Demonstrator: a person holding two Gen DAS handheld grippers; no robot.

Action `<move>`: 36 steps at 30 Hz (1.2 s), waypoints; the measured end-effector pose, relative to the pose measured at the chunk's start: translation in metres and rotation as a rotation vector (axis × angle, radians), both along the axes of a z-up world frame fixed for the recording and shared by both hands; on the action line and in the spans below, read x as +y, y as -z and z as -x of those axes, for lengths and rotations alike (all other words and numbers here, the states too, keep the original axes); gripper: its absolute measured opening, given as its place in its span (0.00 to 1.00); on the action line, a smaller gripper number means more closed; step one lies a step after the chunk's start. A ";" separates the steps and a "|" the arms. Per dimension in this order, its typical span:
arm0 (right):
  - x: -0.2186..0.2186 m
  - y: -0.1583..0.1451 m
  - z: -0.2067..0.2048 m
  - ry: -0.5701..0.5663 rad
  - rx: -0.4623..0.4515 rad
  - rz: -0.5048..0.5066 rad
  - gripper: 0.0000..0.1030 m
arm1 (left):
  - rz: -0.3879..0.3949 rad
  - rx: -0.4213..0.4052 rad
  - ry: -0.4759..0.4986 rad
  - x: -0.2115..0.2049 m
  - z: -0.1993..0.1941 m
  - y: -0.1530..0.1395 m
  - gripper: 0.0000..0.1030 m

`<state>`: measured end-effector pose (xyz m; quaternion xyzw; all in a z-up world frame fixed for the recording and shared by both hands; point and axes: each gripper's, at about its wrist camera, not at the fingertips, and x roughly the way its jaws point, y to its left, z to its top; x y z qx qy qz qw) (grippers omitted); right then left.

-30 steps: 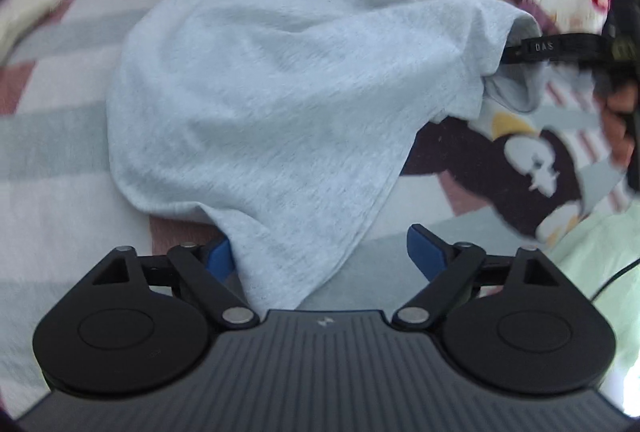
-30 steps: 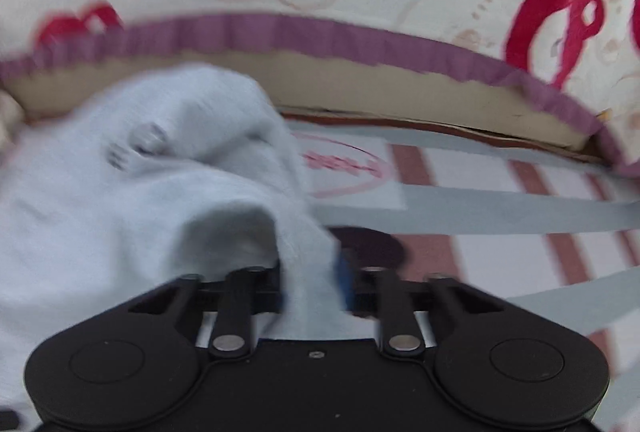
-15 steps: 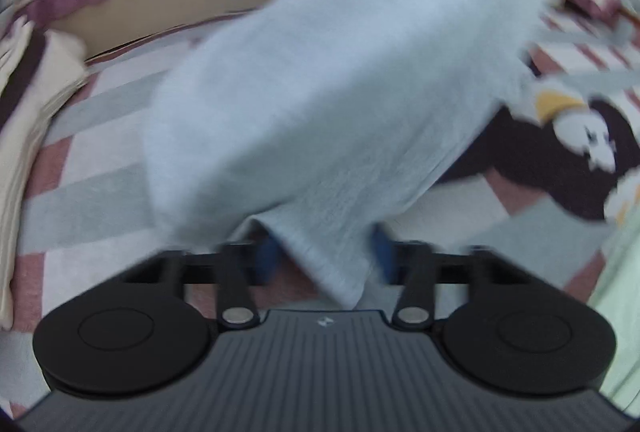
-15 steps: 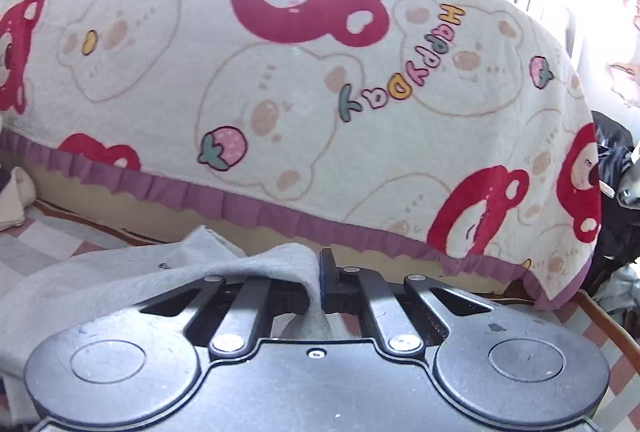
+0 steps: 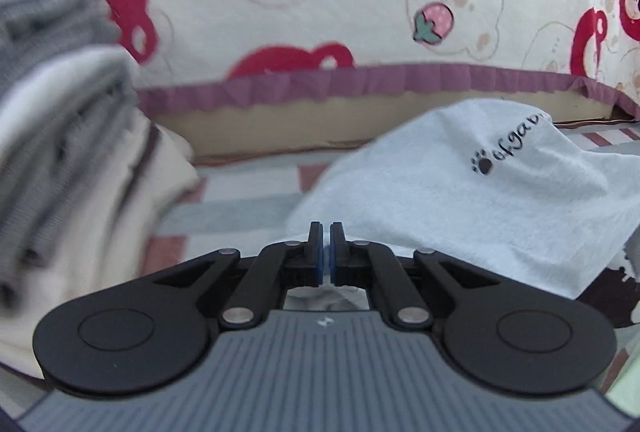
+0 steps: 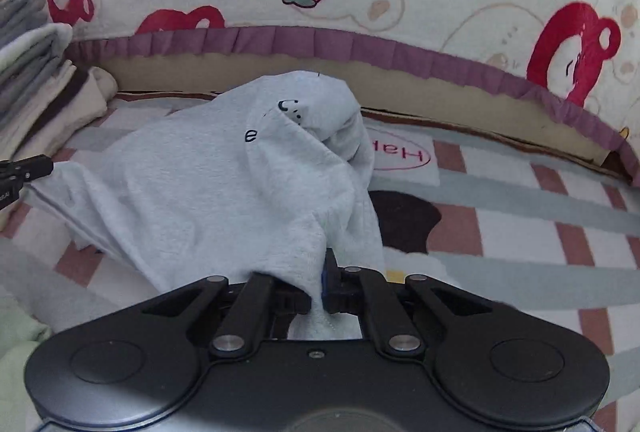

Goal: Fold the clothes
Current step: 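Open both grippers and release the T-shirt lying flat on the rug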

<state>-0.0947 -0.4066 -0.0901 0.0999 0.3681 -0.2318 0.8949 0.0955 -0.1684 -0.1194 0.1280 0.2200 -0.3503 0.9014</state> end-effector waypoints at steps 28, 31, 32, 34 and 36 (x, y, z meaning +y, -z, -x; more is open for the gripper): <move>0.046 -0.067 0.123 -0.449 0.125 -0.392 0.58 | -0.083 0.305 -0.275 0.180 0.135 -0.059 0.06; 0.040 -0.065 0.104 -0.447 0.109 -0.320 0.60 | -0.011 0.343 -0.229 0.168 0.120 -0.067 0.06; 0.034 -0.061 0.095 -0.439 0.106 -0.297 0.60 | 0.002 0.349 -0.206 0.161 0.115 -0.068 0.11; 0.022 -0.046 0.074 -0.420 0.124 -0.221 0.60 | 0.005 0.346 -0.161 0.137 0.105 -0.064 0.22; 0.013 -0.030 0.049 -0.395 0.170 -0.147 0.60 | -0.019 0.354 -0.115 0.109 0.092 -0.057 0.37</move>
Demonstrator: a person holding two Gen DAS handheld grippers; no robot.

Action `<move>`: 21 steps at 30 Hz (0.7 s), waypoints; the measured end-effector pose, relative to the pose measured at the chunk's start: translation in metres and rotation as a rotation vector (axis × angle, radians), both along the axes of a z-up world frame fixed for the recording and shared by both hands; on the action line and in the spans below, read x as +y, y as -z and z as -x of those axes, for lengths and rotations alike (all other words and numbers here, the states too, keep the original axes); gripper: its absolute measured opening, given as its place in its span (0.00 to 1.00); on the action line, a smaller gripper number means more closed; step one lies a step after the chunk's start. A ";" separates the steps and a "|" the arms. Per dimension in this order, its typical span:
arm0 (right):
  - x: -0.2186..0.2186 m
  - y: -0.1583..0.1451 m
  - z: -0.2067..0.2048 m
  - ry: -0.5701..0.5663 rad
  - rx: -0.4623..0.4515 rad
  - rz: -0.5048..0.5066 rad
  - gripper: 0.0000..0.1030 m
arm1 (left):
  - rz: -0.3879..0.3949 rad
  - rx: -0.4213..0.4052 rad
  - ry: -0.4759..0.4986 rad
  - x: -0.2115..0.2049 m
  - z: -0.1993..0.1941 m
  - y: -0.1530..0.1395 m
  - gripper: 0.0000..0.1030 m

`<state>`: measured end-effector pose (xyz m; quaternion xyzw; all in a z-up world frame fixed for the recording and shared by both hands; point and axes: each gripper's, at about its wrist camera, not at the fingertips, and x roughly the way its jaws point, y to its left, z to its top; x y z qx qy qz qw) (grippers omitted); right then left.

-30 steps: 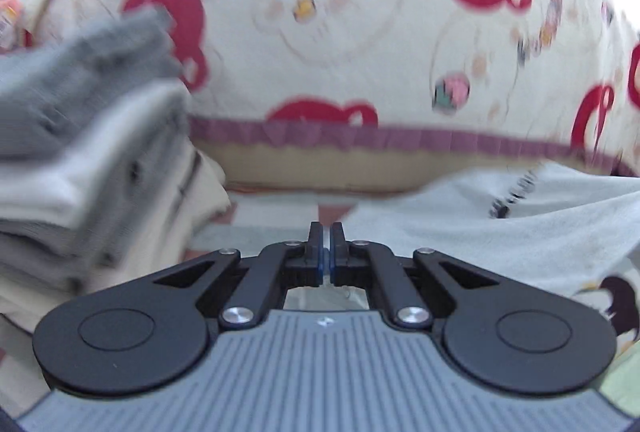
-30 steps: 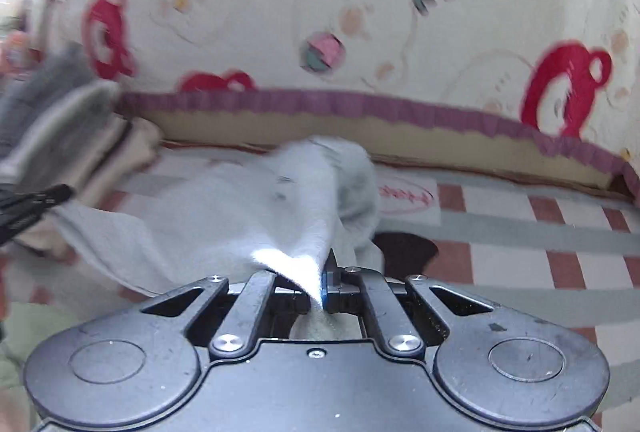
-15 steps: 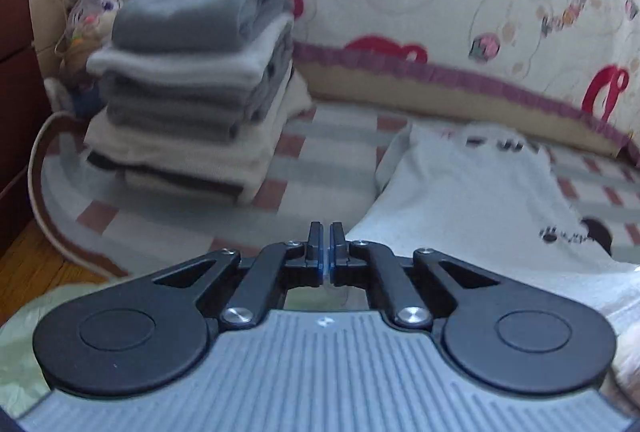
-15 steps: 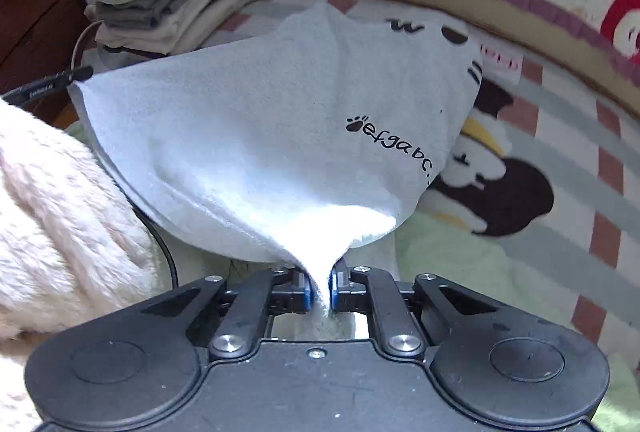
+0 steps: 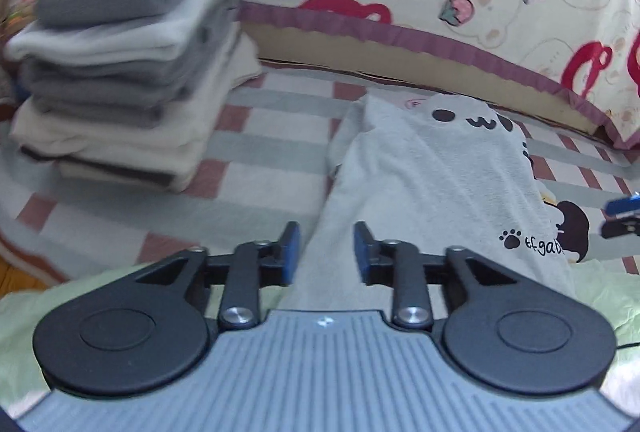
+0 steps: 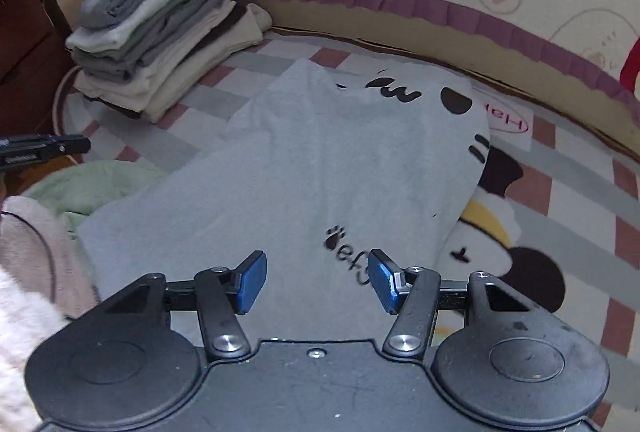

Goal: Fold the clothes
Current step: 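Open both grippers and release the T-shirt lying flat on the rug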

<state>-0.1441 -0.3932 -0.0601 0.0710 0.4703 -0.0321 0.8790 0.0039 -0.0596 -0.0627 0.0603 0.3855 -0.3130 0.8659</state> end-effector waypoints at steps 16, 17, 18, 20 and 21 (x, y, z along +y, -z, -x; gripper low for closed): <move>-0.043 0.026 -0.086 0.031 0.046 0.005 0.60 | 0.070 0.222 0.021 -0.126 -0.105 0.058 0.40; -0.057 0.023 -0.093 0.054 0.037 -0.022 0.60 | 0.068 0.226 0.021 -0.129 -0.112 0.060 0.40; -0.070 0.020 -0.100 0.078 0.027 -0.049 0.60 | 0.066 0.230 0.019 -0.133 -0.119 0.062 0.40; -0.105 0.019 -0.121 0.163 0.032 -0.224 0.60 | 0.061 0.231 -0.006 -0.139 -0.135 0.068 0.40; -0.122 0.020 -0.132 0.212 0.035 -0.312 0.60 | 0.055 0.219 -0.024 -0.142 -0.142 0.070 0.42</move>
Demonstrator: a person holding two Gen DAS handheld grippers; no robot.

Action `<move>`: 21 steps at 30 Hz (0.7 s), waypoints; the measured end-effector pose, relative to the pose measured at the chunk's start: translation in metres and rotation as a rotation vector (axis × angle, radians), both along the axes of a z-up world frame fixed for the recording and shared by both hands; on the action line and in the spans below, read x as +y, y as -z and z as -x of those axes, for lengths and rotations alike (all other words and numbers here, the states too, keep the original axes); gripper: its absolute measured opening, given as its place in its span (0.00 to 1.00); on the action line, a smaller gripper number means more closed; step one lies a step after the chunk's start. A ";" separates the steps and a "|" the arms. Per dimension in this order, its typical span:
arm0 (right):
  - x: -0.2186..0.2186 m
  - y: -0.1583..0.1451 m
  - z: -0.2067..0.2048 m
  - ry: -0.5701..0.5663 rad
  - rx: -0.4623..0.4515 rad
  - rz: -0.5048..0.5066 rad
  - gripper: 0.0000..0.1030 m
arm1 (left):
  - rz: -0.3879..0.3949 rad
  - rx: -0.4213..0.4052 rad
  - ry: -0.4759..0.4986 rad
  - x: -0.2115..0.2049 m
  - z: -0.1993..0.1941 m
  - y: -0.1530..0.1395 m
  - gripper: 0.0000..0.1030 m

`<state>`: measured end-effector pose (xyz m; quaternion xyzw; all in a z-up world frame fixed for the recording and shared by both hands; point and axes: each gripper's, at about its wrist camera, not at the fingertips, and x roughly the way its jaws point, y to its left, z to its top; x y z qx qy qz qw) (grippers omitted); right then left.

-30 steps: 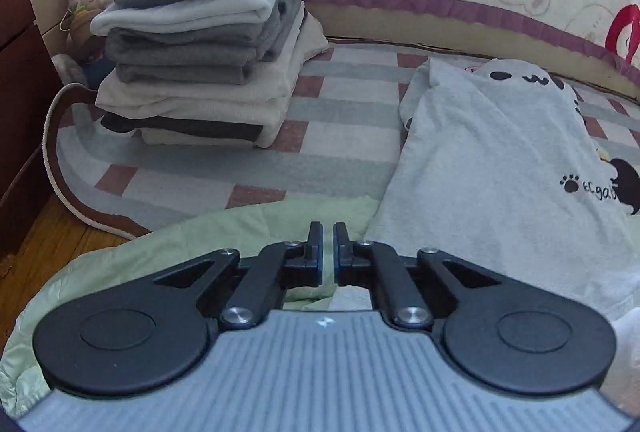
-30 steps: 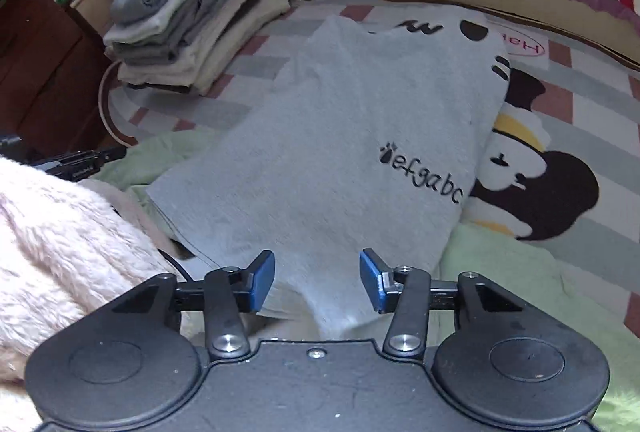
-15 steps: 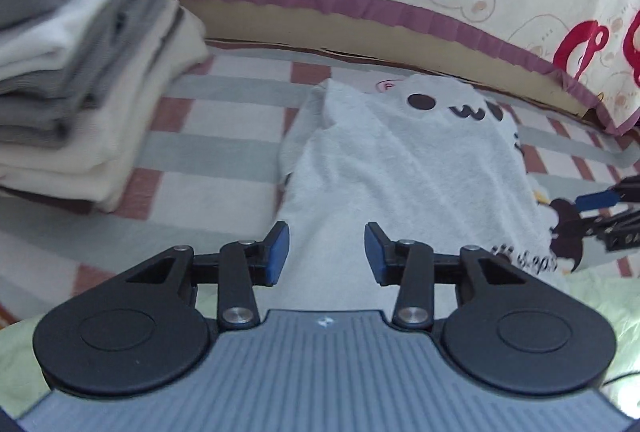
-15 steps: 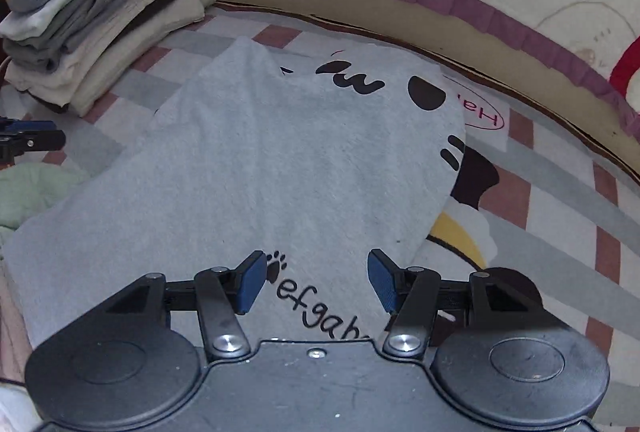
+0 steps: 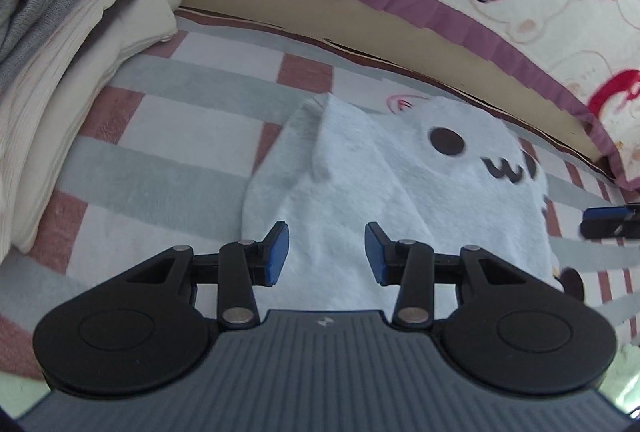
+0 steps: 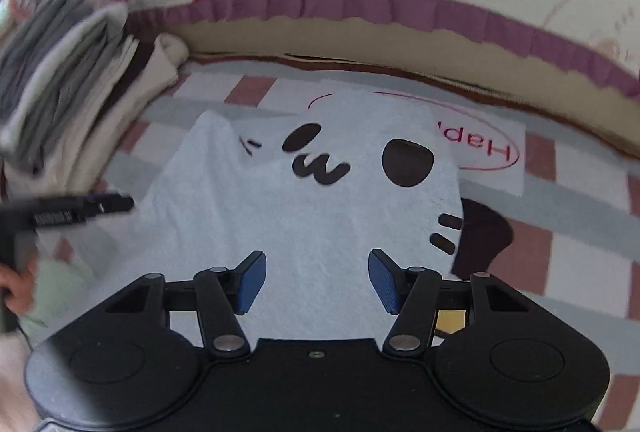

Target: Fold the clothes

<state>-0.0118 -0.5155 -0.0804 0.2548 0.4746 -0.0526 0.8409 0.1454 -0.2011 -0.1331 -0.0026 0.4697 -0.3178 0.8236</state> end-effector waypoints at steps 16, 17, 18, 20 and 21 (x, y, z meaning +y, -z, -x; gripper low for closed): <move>-0.100 0.075 -0.056 0.414 0.117 -0.066 0.74 | 0.081 0.081 0.027 -0.092 -0.080 0.067 0.65; -0.103 0.080 -0.055 0.418 0.116 -0.082 0.78 | 0.070 0.062 0.041 -0.097 -0.078 0.069 0.54; -0.108 0.086 -0.054 0.425 0.111 -0.110 0.79 | 0.081 0.062 0.071 -0.097 -0.076 0.068 0.04; -0.117 0.103 -0.046 0.467 0.067 -0.278 0.79 | 0.116 0.049 0.098 -0.091 -0.071 0.059 0.03; -0.121 0.113 -0.041 0.483 0.030 -0.415 0.79 | 0.138 0.018 0.110 -0.084 -0.066 0.051 0.03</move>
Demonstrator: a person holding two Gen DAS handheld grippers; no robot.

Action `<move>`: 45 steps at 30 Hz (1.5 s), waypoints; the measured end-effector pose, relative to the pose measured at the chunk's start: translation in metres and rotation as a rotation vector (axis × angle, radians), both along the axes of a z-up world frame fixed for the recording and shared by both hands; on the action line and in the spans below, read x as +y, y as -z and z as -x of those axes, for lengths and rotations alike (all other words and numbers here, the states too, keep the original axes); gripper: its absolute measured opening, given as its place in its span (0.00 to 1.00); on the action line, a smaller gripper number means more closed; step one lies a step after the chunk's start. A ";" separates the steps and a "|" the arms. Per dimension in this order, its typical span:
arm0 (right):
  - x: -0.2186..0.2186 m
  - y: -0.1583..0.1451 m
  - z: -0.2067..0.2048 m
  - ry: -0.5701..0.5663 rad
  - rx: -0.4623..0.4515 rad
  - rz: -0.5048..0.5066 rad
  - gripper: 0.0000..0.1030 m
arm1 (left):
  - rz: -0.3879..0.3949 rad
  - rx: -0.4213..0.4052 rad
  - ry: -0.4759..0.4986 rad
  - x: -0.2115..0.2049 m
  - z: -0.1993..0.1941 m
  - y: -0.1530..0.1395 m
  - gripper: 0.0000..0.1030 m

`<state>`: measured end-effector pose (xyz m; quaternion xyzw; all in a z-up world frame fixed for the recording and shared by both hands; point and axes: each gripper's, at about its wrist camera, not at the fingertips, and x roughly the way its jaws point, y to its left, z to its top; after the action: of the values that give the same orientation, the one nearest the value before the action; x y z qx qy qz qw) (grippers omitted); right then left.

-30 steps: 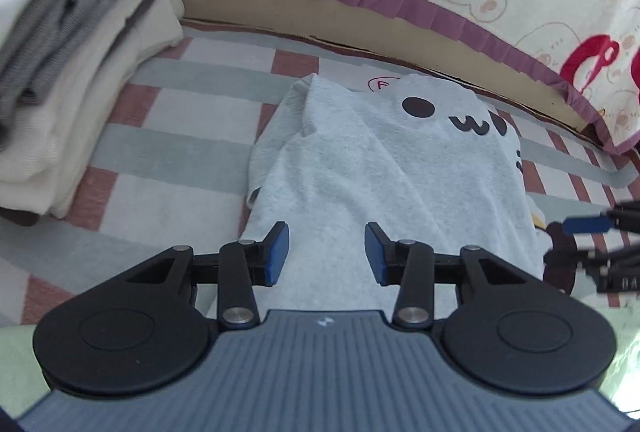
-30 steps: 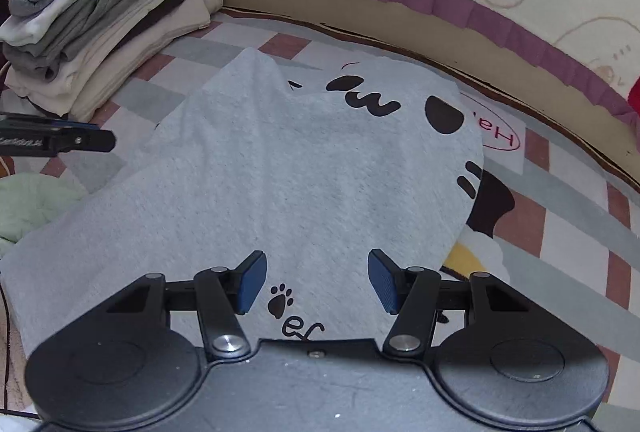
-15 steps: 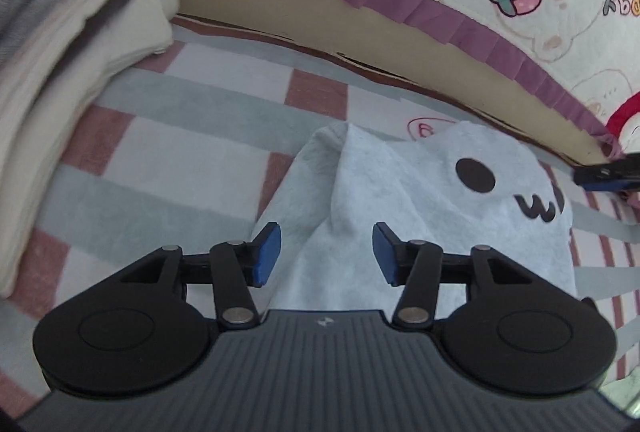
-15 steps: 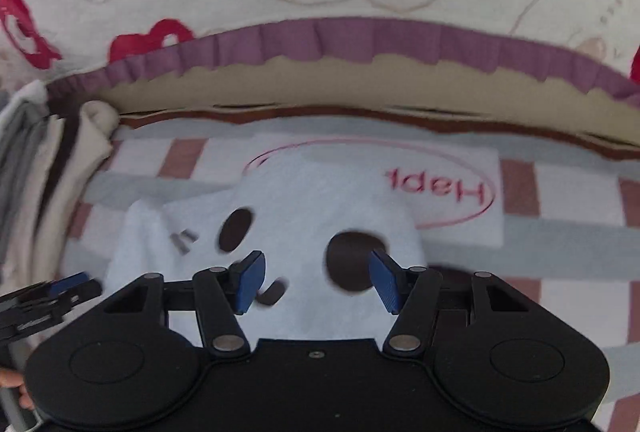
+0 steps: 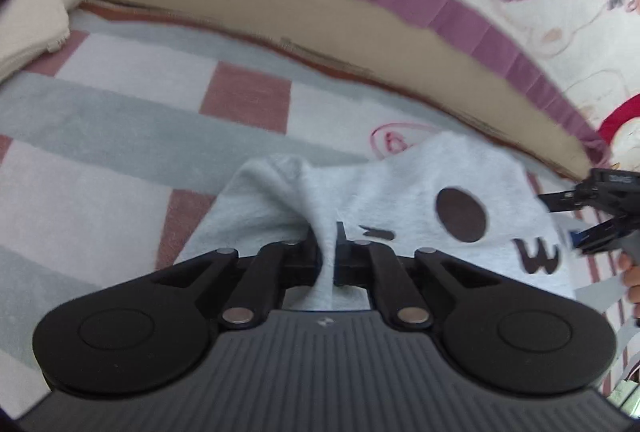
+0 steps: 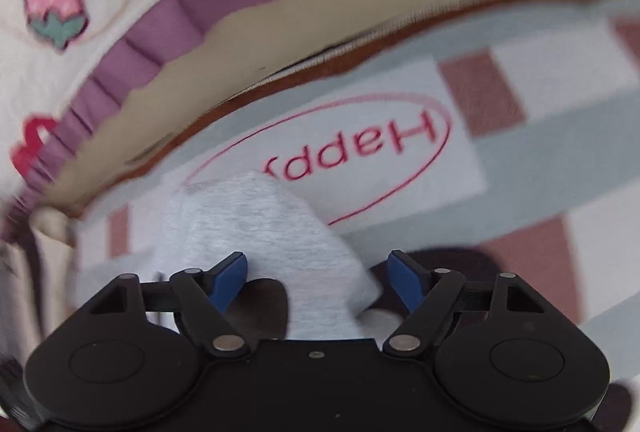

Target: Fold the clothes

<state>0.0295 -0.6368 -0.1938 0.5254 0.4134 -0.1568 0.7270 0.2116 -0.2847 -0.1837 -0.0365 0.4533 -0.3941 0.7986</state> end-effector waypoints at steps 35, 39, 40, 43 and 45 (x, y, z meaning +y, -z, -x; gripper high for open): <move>0.177 -0.099 0.076 -0.421 -0.189 0.296 0.54 | -0.135 -0.105 0.017 0.171 0.066 -0.031 0.31; 0.174 -0.071 0.051 -0.288 -0.059 0.376 0.57 | 0.016 -0.074 0.036 0.158 0.035 -0.033 0.33; 0.175 -0.063 0.044 -0.259 -0.067 0.356 0.57 | 0.007 -0.093 0.054 0.148 0.029 -0.031 0.34; 0.169 -0.029 0.028 -0.166 0.048 0.212 0.51 | -0.015 -0.101 0.074 0.119 0.012 -0.013 0.37; 0.163 -0.006 0.024 -0.089 0.120 0.101 0.29 | 0.028 -0.014 0.028 0.120 0.003 0.000 0.34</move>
<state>0.0060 -0.4742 -0.1874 0.4587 0.4707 -0.1766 0.7327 0.2084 -0.1651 -0.1838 -0.0389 0.4427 -0.4118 0.7956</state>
